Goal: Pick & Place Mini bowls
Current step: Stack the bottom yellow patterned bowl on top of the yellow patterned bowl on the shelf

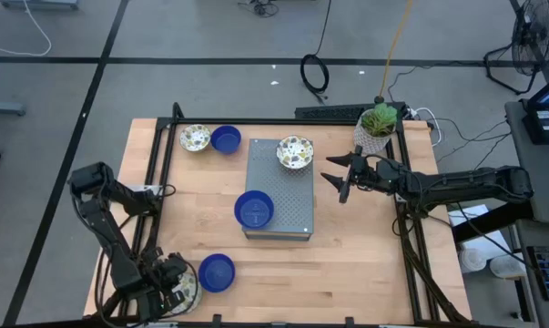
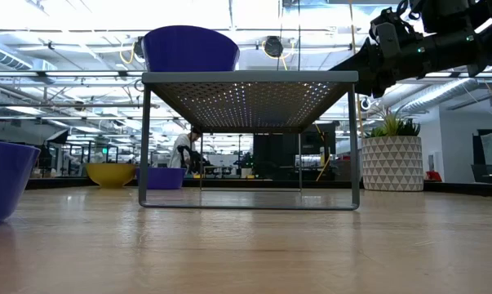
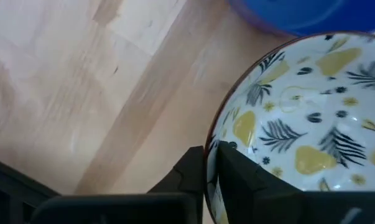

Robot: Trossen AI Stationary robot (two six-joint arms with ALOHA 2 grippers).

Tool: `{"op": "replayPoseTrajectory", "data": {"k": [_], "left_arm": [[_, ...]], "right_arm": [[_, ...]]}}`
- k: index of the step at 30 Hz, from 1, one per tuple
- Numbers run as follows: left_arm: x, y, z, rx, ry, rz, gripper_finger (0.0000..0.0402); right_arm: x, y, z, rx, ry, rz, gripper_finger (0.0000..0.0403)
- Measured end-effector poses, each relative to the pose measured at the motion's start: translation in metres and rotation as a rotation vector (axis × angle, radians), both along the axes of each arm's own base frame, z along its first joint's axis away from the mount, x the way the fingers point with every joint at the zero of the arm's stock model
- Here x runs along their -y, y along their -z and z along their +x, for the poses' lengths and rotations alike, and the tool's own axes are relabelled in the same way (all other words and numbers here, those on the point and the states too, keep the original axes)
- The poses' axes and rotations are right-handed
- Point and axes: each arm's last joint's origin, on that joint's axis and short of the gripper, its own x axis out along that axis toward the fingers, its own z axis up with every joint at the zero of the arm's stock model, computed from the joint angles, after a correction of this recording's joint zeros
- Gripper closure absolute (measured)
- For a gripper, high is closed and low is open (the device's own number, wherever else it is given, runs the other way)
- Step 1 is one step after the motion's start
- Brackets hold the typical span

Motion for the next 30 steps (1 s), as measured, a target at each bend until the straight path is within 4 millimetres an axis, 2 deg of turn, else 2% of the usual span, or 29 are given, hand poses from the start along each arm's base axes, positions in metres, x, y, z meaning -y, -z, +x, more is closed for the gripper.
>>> {"op": "replayPoseTrajectory", "data": {"k": [3,12,18,25,30], "left_arm": [[0.0,-0.006,0.0,0.021,-0.014,-0.033,0.0391],[-0.018,-0.033,-0.001,0.149,-0.079,-0.056,0.0393],[-0.031,-0.05,0.006,0.268,-0.046,-0.06,0.0393],[-0.043,-0.072,0.024,0.508,0.035,-0.062,0.0393],[-0.055,-0.086,0.044,0.698,0.183,0.121,0.0393]], "right_arm": [[0.0,0.0,0.0,-0.001,0.0,0.0,0.0149],[0.0,0.001,0.0,-0.006,0.0,0.001,0.0149],[0.0,0.001,0.0,-0.007,0.0,0.001,0.0149],[0.0,0.001,0.0,-0.007,0.0,0.001,0.0149],[0.0,-0.002,0.0,0.02,-0.001,0.002,0.0149]]}}
